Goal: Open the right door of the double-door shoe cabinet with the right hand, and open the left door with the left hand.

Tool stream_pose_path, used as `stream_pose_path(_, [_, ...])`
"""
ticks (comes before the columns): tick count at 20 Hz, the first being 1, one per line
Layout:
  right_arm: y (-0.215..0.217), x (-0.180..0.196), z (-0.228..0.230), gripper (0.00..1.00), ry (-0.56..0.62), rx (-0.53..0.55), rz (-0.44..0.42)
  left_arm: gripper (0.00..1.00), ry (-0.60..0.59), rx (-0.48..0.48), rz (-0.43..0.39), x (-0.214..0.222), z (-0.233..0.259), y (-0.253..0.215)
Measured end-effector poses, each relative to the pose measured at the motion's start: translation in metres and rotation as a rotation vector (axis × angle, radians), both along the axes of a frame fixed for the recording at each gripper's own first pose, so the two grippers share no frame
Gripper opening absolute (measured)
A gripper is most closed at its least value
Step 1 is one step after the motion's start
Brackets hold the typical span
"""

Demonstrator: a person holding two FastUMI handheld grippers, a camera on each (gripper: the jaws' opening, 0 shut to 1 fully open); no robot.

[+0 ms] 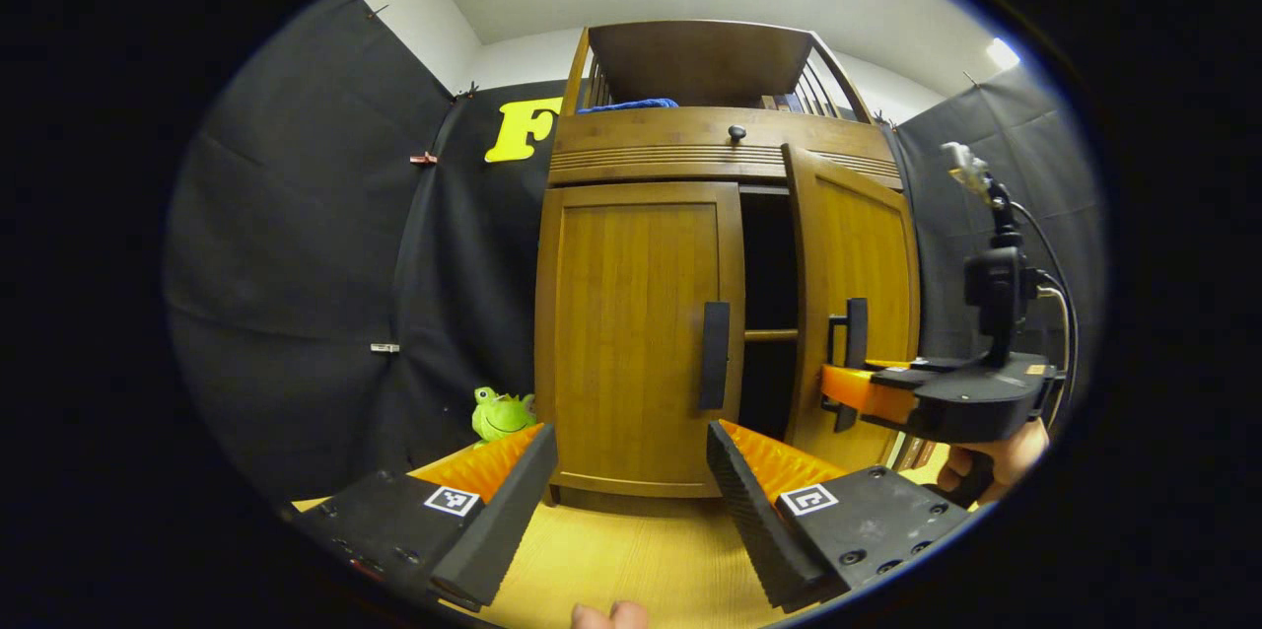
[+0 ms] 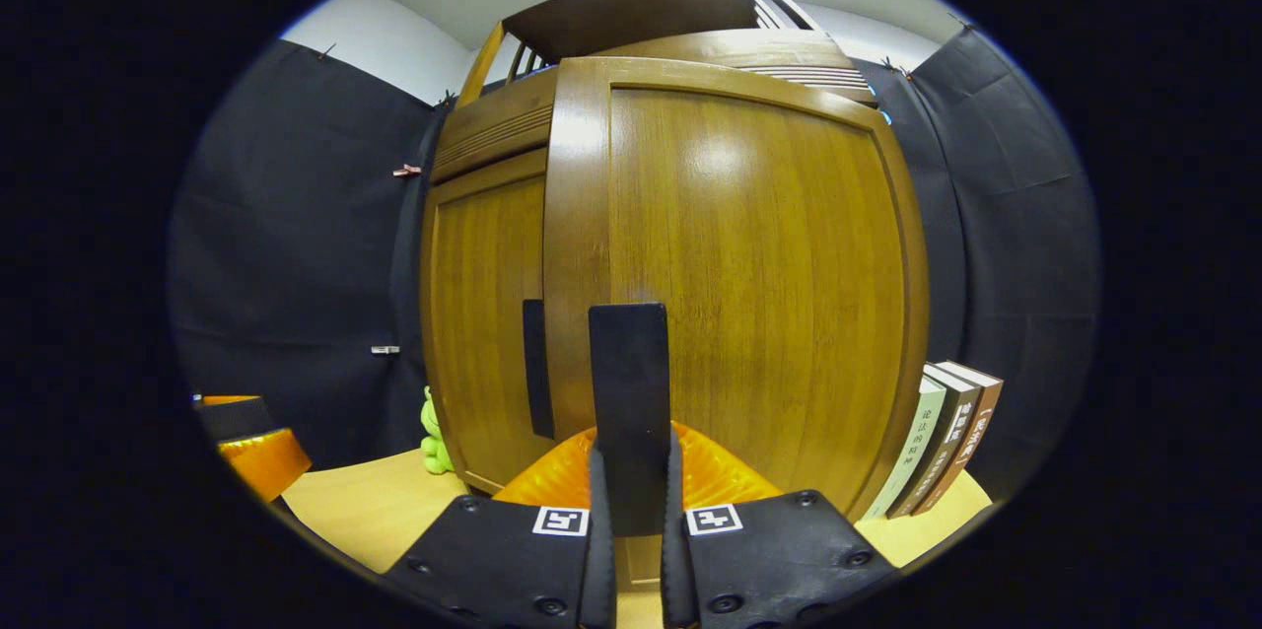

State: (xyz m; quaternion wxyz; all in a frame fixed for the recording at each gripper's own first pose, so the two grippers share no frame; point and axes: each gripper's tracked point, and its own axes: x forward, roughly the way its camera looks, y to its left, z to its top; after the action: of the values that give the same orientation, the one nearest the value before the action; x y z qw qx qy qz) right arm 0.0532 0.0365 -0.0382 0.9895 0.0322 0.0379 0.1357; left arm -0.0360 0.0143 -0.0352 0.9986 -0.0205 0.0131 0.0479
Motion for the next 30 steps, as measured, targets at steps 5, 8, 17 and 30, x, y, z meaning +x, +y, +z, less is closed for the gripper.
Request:
stream_pose_path(5, [-0.028, -0.036, 0.008, 0.17, -0.017, 0.014, 0.013, 0.94, -0.004, 0.003, -0.011, 0.005, 0.001, -0.015])
stream_pose_path(8, [-0.045, -0.054, 0.012, 0.17, -0.025, 0.016, 0.004, 0.95, 0.009, 0.010, -0.019, 0.009, -0.001, -0.027])
stream_pose_path(17, [-0.112, -0.094, 0.023, 0.21, -0.053, -0.021, -0.080, 0.94, 0.012, 0.011, -0.054, 0.018, 0.002, -0.070])
stream_pose_path(30, [-0.227, -0.121, 0.040, 0.12, -0.080, -0.101, -0.285, 0.94, 0.017, -0.002, -0.125, 0.025, 0.009, -0.117])
